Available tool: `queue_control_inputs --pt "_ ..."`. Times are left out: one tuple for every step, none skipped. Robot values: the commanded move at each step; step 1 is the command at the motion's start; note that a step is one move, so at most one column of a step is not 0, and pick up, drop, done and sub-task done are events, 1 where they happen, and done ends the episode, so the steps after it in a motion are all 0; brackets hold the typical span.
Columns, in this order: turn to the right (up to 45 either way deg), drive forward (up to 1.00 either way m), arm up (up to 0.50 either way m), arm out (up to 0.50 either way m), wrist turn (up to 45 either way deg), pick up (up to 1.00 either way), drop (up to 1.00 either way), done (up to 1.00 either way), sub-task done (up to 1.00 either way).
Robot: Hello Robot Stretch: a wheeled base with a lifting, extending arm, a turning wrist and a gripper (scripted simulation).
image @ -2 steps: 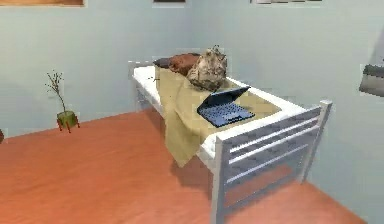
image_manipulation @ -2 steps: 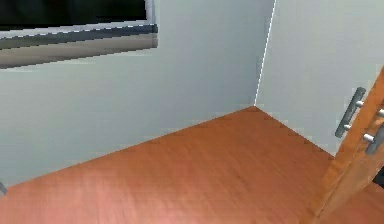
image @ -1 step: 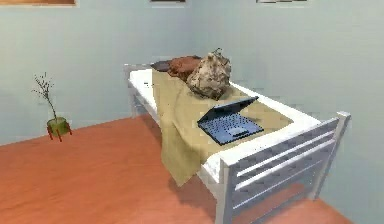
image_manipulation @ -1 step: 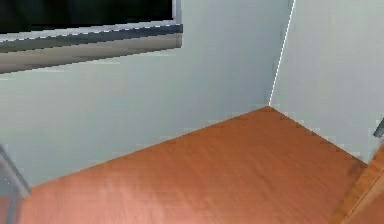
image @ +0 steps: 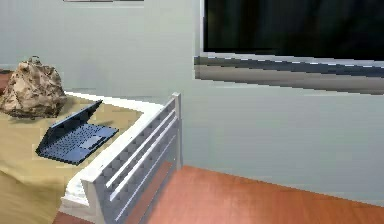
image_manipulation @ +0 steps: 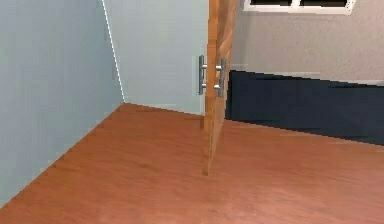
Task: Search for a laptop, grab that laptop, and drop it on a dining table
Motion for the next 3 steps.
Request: queue_control_inputs --pt "3.0 0.0 0.0 0.0 0.0 0.0 0.0 0.0 0.0" --pt "0.0 0.15 0.0 0.0 0.0 0.0 0.0 0.0 0.0" --pt "-45.0 0.0 0.0 0.0 0.0 0.0 0.0 0.0 0.0"
